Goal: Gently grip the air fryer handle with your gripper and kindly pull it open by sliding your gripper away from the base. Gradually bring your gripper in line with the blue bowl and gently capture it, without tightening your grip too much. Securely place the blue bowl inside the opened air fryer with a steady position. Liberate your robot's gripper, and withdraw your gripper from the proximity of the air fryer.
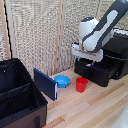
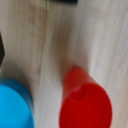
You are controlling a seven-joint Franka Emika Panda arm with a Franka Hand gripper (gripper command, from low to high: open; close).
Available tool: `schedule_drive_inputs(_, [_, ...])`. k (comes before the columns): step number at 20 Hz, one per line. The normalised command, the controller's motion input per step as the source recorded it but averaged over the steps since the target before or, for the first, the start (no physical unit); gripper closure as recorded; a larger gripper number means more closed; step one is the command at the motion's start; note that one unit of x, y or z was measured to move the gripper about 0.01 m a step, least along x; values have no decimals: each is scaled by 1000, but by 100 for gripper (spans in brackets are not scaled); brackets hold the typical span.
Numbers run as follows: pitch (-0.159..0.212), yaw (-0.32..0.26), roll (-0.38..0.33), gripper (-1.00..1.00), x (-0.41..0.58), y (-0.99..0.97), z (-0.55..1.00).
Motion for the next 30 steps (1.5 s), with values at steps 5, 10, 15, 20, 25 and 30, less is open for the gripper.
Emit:
schedule_drive_inputs(5, [168,190,108,-100,121,391,85])
schedule_drive_inputs(10, [107,192,82,-100,361,354,27])
schedule_drive_inputs(15, [46,165,54,-100,525,211,0])
schedule_drive_inputs(20, [43,161,4,-100,593,43,-10])
schedule_drive_inputs(25, [38,31,-43,-100,340,0,-74])
schedule_drive_inputs(30, [42,-21,-48,-100,269,0,-184])
